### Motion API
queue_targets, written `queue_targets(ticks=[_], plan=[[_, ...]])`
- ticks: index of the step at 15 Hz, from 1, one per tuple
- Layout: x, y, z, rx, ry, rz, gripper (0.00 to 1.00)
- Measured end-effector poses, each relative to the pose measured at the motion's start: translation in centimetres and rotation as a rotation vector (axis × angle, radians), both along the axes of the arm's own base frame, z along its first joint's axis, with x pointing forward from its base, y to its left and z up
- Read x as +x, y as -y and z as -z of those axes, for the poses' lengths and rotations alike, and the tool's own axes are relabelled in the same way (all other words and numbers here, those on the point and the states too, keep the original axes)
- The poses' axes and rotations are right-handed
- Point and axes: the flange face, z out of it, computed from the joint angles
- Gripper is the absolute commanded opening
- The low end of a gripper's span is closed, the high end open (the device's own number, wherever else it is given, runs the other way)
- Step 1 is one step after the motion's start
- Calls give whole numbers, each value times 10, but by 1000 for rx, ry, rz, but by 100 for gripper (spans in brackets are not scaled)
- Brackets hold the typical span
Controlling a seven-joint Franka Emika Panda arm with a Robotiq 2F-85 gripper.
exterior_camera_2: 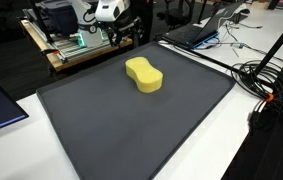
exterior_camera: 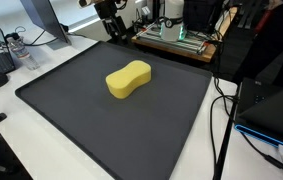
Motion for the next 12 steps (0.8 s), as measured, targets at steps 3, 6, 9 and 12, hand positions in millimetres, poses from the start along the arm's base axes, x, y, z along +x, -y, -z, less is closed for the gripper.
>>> queue_targets(ticks=[3,6,9,12], plan=[[-14,-40,-22,-134,-7,-34,100],[-28,-69,-50,-255,29,-124,100],[-47,-90,-78,-312,97,-226,100],[-76,-105,-98,-343,167,-349,100]])
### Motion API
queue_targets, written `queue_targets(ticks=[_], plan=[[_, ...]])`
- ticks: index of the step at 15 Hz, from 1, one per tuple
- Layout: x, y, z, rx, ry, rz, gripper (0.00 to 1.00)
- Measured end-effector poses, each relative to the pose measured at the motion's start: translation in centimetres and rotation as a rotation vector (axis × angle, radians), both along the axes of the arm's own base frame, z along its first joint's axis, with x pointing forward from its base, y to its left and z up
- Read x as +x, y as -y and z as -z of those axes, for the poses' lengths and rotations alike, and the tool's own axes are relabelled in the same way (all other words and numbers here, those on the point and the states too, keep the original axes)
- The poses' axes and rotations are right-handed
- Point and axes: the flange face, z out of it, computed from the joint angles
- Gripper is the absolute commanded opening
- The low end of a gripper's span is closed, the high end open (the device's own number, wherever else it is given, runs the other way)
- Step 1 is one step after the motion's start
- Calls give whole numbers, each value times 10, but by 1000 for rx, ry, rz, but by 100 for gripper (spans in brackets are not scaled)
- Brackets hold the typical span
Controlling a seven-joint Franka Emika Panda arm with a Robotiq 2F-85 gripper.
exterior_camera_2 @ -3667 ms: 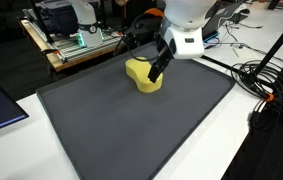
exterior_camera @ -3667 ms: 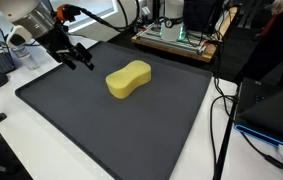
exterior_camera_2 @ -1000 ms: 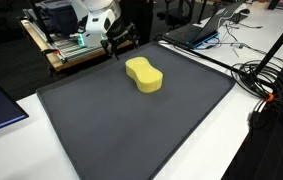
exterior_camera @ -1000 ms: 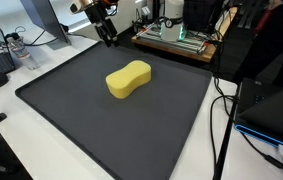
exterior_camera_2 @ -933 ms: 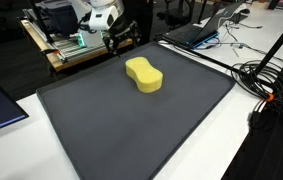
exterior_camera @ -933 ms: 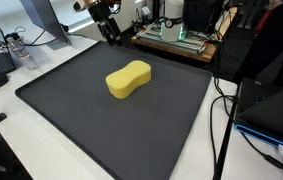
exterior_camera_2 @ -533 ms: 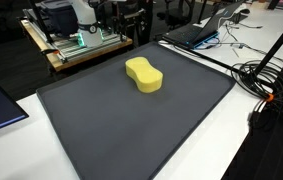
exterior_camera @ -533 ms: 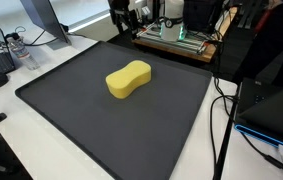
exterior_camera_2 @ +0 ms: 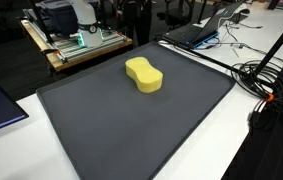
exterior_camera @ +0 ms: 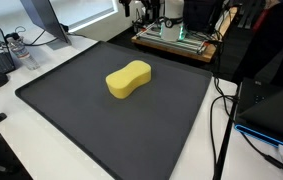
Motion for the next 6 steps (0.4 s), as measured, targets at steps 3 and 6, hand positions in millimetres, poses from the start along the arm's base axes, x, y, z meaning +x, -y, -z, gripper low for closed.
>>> queue_targets(ticks=[3,6], plan=[[-31,-7,-5,-22,25,-94,100],[-39,-6,-5,-26,32,-106,100]])
